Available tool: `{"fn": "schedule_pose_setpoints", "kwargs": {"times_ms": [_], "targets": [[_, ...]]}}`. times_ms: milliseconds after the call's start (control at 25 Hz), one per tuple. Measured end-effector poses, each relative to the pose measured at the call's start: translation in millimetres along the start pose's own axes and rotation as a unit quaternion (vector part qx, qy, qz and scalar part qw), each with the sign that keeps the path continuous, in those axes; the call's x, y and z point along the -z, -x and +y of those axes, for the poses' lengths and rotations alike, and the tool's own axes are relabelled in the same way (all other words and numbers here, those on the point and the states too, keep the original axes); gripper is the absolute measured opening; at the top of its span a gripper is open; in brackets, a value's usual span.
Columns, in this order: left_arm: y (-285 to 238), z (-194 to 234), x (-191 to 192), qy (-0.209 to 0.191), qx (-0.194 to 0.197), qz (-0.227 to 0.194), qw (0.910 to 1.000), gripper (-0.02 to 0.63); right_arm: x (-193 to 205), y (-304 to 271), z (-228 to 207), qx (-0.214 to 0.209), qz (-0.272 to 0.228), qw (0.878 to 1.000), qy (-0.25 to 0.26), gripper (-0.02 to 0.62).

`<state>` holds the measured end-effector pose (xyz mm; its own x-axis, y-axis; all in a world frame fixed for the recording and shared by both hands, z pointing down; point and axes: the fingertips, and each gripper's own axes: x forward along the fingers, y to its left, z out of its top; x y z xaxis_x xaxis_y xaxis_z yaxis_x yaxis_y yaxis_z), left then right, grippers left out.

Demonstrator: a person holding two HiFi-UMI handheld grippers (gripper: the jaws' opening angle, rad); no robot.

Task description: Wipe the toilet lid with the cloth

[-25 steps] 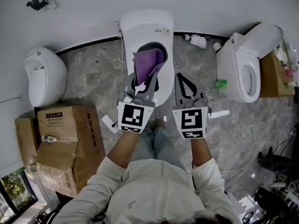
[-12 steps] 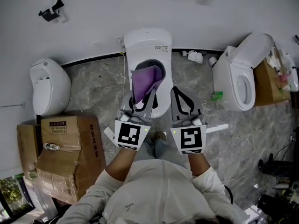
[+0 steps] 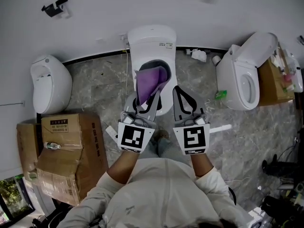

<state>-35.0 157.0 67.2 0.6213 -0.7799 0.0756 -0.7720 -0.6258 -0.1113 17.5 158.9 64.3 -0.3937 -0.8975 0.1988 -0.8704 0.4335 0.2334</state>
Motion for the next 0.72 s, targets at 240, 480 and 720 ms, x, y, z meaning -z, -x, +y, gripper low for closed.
{"fn": "schedule_pose_setpoints", "kwargs": {"times_ms": [240, 480, 720], "targets": [[4.4, -1.0, 1.5, -0.001, 0.005, -0.005, 1.0000, 0.048, 0.6, 0.4, 7.0, 0.003, -0.005, 1.000, -0.004, 0.014], [10.4, 1.5, 0.2, 0.000, 0.006, -0.021, 0.9998, 0.048, 0.4, 0.7, 16.4, 0.007, -0.006, 1.000, 0.005, 0.014], [16.1, 8.7, 4.7, 0.002, 0.011, -0.014, 0.9998, 0.048, -2.5, -2.8, 25.4, 0.006, -0.003, 1.000, 0.012, 0.014]]}}
